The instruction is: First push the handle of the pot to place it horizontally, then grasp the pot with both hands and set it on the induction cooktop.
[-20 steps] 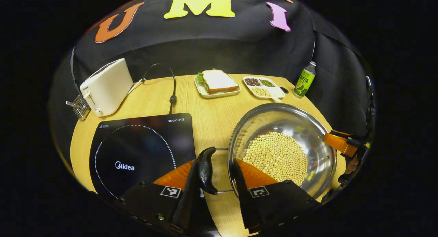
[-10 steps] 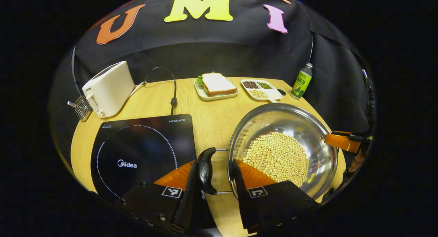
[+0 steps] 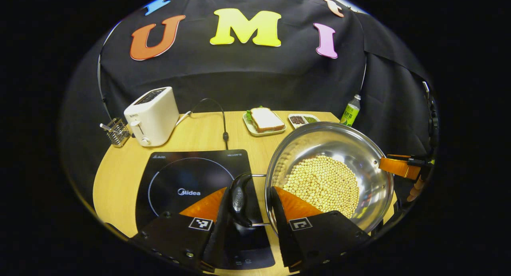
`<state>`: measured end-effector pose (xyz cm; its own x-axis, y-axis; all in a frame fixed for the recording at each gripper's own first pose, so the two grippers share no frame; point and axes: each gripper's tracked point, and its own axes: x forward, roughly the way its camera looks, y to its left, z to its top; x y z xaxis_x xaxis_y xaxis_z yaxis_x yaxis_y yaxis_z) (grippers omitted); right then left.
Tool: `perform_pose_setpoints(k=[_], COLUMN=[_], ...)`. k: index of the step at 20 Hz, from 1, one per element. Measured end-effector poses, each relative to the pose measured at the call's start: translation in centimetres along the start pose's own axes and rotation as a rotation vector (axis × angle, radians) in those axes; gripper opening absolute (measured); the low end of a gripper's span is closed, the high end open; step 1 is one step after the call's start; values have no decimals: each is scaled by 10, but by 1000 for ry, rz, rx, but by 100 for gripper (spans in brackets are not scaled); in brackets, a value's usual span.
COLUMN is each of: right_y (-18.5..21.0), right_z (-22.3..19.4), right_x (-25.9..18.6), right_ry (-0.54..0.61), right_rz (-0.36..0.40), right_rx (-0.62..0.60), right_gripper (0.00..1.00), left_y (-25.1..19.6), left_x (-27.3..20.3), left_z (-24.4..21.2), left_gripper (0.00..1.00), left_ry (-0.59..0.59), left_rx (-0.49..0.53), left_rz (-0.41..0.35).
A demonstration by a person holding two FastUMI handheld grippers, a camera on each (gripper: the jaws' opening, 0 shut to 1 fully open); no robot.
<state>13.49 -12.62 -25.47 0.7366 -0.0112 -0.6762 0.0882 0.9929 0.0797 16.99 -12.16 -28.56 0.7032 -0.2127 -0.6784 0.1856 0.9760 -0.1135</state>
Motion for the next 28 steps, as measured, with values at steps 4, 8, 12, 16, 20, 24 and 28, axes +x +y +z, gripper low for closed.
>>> perform_pose_setpoints(k=[4, 8, 12, 16, 20, 24, 28], right_y=[48, 99, 150, 198, 235, 259, 260], right_z=[6, 9, 11, 7, 1, 4, 7], right_x=[-3, 7, 23, 50, 76, 99, 104], right_ry=[-10, -3, 1, 21, 50, 50, 32], right_rz=[31, 75, 108, 135, 149, 134, 109], right_rx=[-35, -49, -81, -113, -135, -162, -183], right_gripper=[57, 57, 57, 56, 57, 57, 57], left_y=[43, 96, 145, 195, 239, 263, 267], left_x=[-23, -36, -41, -33, -17, 0, 10], left_z=[3, 1, -2, -5, -12, -11, -17], left_gripper=[55, 54, 54, 54, 54, 55, 55], left_ry=[-11, -23, -26, -12, 8, 6, 7], left_rx=[-21, -46, -71, -94, -126, -128, -138], left_rz=[40, 85, 123, 165, 193, 188, 168])
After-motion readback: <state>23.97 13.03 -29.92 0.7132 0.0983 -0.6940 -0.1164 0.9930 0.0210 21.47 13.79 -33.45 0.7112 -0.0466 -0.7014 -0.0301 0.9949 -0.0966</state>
